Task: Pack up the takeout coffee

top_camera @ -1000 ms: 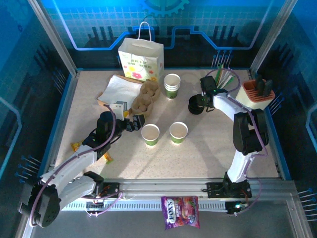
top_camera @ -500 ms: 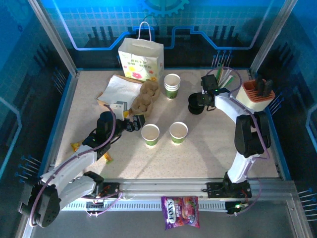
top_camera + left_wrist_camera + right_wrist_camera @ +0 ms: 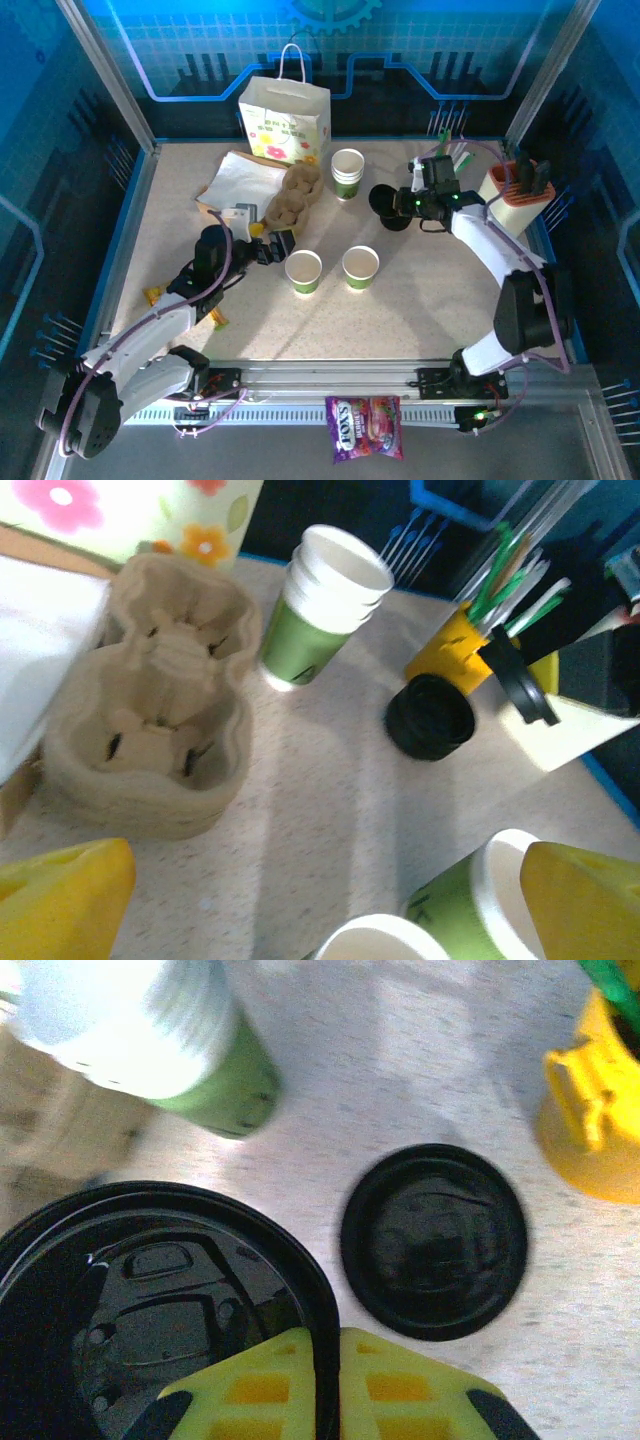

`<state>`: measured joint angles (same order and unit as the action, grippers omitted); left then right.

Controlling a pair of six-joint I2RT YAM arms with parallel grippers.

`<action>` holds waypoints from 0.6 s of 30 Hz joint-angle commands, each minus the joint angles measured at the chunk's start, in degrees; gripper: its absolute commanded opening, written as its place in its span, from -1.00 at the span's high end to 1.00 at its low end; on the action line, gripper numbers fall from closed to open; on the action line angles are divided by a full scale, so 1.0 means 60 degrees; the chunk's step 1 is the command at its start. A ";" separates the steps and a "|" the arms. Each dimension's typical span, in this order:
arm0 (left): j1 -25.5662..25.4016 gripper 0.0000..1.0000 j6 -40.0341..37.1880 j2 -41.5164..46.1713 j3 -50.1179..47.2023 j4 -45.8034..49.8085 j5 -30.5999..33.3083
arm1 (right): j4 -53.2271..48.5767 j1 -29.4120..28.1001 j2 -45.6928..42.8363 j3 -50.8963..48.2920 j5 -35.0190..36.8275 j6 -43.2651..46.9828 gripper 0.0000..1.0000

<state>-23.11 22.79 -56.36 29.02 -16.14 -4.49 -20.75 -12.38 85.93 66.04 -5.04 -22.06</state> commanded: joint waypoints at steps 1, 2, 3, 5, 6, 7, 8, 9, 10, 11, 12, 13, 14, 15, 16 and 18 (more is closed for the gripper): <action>-0.0074 -1.00 0.1186 0.0250 -0.0197 -0.1543 -0.0949 | 0.1081 -0.0248 -0.1050 -0.0372 -0.2011 -0.1396 0.78; -0.0087 -0.99 0.1498 0.0273 -0.0133 -0.1724 -0.1077 | 0.1443 -0.0332 -0.1277 -0.0506 -0.2293 -0.1791 0.79; -0.0124 -0.99 0.1832 0.0309 -0.0043 -0.1916 -0.1184 | 0.1902 -0.0449 -0.1494 -0.0666 -0.2623 -0.2257 0.79; -0.0253 -1.00 0.2485 0.0355 0.0077 -0.2366 -0.1251 | 0.2575 -0.0704 -0.1790 -0.0950 -0.2870 -0.3088 0.79; -0.0331 -1.00 0.2904 0.0348 0.0132 -0.2702 -0.1294 | 0.2935 -0.0860 -0.1971 -0.1119 -0.2862 -0.3546 0.79; -0.0428 -1.00 0.3221 0.0306 0.0202 -0.2970 -0.1356 | 0.3344 -0.0999 -0.2136 -0.1335 -0.2881 -0.3932 0.78; -0.0517 -1.00 0.3531 0.0270 0.0325 -0.3138 -0.1369 | 0.3728 -0.1100 -0.2304 -0.1527 -0.2894 -0.4315 0.78; -0.0645 -1.00 0.3845 0.0227 0.0454 -0.3235 -0.1290 | 0.4150 -0.1196 -0.2468 -0.1717 -0.2915 -0.4753 0.79; -0.0736 -1.00 0.4054 0.0209 0.0586 -0.3320 -0.1207 | 0.4509 -0.1264 -0.2590 -0.1872 -0.2931 -0.5126 0.80; -0.0839 -1.00 0.4303 0.0175 0.0744 -0.3314 -0.1066 | 0.4856 -0.1343 -0.2720 -0.2005 -0.2967 -0.5493 0.80; -0.0913 -1.00 0.4485 0.0125 0.0903 -0.3327 -0.1031 | 0.5140 -0.1410 -0.2823 -0.2101 -0.2983 -0.5789 0.80; -0.0968 -1.00 0.4621 0.0037 0.1117 -0.3320 -0.1091 | 0.5405 -0.1454 -0.2936 -0.2231 -0.2993 -0.6037 0.80; -0.1010 -1.00 0.4792 -0.0097 0.1402 -0.3216 -0.1218 | 0.5689 -0.1535 -0.3089 -0.2407 -0.2926 -0.6328 0.81; -0.1053 -1.00 0.4957 -0.0231 0.1662 -0.3114 -0.1328 | 0.5949 -0.1594 -0.3236 -0.2549 -0.2851 -0.6592 0.81; -0.1119 -1.00 0.5201 -0.0397 0.1870 -0.3107 -0.1381 | 0.6180 -0.1636 -0.3361 -0.2664 -0.2800 -0.6771 0.81; -0.1171 -1.00 0.5758 -0.0773 0.2181 -0.3434 -0.1552 | 0.6606 -0.1726 -0.3599 -0.2955 -0.2657 -0.7155 0.81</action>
<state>-29.32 50.74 -58.81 38.81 -33.15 -11.29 10.20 -21.61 67.11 50.04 -21.47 -57.74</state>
